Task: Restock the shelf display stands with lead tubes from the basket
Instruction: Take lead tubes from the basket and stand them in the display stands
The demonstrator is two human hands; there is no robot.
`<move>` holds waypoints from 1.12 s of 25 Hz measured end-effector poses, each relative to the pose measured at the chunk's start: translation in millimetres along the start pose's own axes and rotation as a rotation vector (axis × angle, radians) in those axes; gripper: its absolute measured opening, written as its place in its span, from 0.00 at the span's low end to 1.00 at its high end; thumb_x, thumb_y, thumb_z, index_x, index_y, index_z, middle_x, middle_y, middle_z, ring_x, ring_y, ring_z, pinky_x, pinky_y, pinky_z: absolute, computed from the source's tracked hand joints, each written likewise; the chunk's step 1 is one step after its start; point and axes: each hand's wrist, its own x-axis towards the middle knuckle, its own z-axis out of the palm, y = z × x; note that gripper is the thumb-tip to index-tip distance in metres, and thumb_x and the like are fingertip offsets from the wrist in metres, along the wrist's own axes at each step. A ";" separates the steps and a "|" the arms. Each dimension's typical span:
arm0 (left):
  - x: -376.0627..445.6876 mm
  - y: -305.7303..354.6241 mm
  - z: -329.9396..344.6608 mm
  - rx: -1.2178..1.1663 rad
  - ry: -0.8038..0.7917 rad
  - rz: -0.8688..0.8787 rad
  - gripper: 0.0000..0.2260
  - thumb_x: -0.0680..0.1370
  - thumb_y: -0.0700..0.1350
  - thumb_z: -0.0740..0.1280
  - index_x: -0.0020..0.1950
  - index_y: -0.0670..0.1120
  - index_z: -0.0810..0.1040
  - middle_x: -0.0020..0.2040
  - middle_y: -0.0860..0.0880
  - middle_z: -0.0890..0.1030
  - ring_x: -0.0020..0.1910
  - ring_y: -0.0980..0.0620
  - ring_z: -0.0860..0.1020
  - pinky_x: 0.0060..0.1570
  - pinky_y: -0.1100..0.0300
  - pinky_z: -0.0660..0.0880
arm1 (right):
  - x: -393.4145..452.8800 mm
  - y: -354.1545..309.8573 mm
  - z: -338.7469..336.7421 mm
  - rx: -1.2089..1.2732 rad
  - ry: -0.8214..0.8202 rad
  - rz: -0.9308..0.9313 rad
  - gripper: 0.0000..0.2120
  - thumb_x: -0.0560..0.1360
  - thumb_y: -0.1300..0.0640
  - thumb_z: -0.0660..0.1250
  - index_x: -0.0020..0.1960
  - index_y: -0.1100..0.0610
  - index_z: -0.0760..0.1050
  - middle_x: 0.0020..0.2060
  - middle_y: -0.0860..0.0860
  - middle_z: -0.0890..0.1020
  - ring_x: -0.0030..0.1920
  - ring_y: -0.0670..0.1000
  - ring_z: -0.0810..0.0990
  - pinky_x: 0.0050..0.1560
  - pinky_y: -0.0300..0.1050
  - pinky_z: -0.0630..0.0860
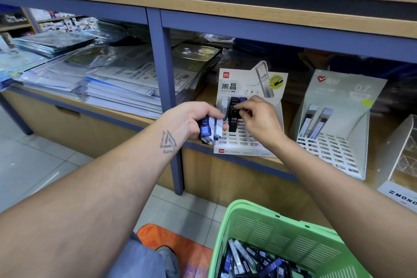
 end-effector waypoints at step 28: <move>-5.9 1.3 -15.4 0.034 0.015 0.007 0.03 0.80 0.32 0.65 0.46 0.35 0.76 0.31 0.40 0.81 0.25 0.50 0.80 0.28 0.59 0.80 | 7.6 -30.4 -35.2 0.574 -0.045 0.291 0.08 0.76 0.68 0.71 0.53 0.58 0.80 0.39 0.59 0.86 0.42 0.58 0.87 0.46 0.48 0.84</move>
